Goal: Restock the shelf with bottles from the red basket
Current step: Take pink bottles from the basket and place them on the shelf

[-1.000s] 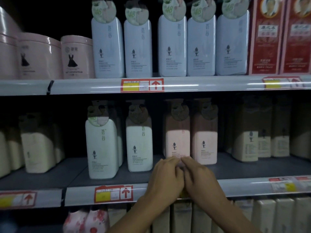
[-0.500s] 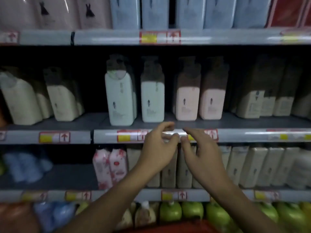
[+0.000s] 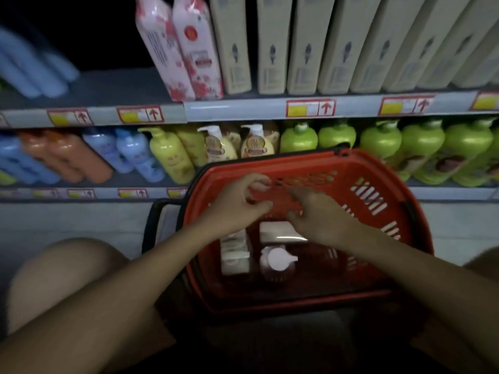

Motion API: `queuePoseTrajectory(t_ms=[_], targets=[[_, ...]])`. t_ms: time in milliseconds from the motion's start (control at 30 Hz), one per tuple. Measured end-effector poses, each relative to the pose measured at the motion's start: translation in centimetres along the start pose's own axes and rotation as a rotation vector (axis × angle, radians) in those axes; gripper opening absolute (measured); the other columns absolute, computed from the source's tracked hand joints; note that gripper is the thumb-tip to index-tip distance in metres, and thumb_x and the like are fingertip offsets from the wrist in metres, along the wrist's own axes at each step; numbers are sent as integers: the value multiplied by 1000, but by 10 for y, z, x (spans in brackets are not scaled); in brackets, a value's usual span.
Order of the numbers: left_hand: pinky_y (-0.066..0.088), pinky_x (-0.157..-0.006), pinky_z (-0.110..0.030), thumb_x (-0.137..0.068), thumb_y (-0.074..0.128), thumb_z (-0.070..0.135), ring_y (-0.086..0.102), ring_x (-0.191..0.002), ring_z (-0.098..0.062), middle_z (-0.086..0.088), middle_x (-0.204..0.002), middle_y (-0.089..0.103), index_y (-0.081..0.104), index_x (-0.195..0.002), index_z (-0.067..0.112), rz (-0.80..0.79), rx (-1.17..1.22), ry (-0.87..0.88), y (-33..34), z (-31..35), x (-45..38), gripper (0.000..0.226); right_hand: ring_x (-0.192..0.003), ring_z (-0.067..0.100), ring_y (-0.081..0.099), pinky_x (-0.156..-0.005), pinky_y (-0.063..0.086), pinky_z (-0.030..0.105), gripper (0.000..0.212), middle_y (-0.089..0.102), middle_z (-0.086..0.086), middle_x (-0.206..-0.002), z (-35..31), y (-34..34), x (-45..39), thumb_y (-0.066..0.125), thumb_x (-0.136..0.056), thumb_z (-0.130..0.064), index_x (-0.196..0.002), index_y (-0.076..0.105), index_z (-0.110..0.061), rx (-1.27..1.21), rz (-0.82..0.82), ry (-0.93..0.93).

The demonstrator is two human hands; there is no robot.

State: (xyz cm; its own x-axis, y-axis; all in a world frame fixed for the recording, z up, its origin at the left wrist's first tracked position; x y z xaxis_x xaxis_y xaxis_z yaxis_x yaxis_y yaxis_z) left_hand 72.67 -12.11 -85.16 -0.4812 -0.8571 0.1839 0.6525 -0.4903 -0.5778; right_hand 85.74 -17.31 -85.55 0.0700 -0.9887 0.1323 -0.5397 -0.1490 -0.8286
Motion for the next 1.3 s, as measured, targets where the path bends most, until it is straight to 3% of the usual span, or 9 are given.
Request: queuePoseTrajectory(t_ms=[100,267,367,467,633,800,967,1133,1300], targets=[[42,-74,-10,-88,75,17,64,-103,-14,5,-127,63,54,-138,24,-128,-54,-38,31,-17,-10,55,-130,24,58,-106,48,41,55,59,3,-144,11,56,-2,62,-88,-47,-138,56,-23,78,-327,-17],[46,-76,-20,-88,75,11,61,-95,-14,2,-132,60,51,-141,25,-223,-133,-131,44,-56,-9,60,-112,25,65,-95,52,39,25,63,2,-128,12,127,21,48,-104,-29,-125,60,-21,302,-607,-214],[47,-80,-21,-91,71,10,61,-101,-14,5,-133,58,49,-142,27,-266,-160,-156,48,-67,-2,59,-119,34,64,-94,51,43,33,54,12,-140,9,141,18,41,-107,-20,-137,50,-14,531,-523,-277],[43,-76,-16,-91,68,9,59,-101,-12,6,-135,57,49,-142,29,-279,-178,-145,50,-72,3,58,-117,29,64,-92,53,36,30,59,8,-133,16,133,11,52,-100,-24,-129,56,-17,409,-475,-201],[44,-88,-23,-84,74,15,58,-110,-14,2,-140,55,42,-147,27,-278,-212,-147,51,-79,4,72,-94,27,70,-69,40,29,41,70,0,-97,35,78,-7,58,-83,-61,-94,64,-23,340,-162,68],[43,-92,-13,-72,88,31,56,-115,-5,7,-140,55,37,-149,27,-267,-169,20,67,-58,10,92,-70,28,63,-61,40,30,50,64,2,-67,35,-2,-8,69,-66,-64,-65,59,-16,107,168,263],[44,-109,-40,-66,82,54,47,-136,-12,11,-145,49,31,-153,35,-34,-108,163,71,-25,2,103,-40,20,60,-48,52,35,45,62,9,-45,38,-39,4,74,-69,-51,-69,65,-7,-292,337,415],[56,-78,-36,-66,88,30,68,-96,-9,12,-107,70,50,-121,32,179,38,97,50,-5,-13,67,-41,27,60,-43,47,33,55,64,17,-51,29,-62,2,75,-80,-51,-70,56,0,-391,441,351],[60,-93,-45,-63,94,12,75,-96,-9,7,-103,79,73,-111,25,163,390,-69,25,-18,-38,54,-48,14,58,-52,45,28,46,66,7,-61,24,-71,-5,65,-94,-49,-93,68,-4,-750,330,242]])
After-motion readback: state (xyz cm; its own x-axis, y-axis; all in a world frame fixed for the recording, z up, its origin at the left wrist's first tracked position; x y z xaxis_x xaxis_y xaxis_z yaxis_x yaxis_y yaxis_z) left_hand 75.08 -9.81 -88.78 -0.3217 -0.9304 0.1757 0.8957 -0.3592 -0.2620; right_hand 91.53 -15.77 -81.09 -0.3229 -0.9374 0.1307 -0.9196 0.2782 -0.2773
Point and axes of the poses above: each hand's wrist, its own x-axis away from the middle knuckle, its own y-axis out of the palm, z = x × y, the point moved 9 cm from there along -x, towards the middle knuckle
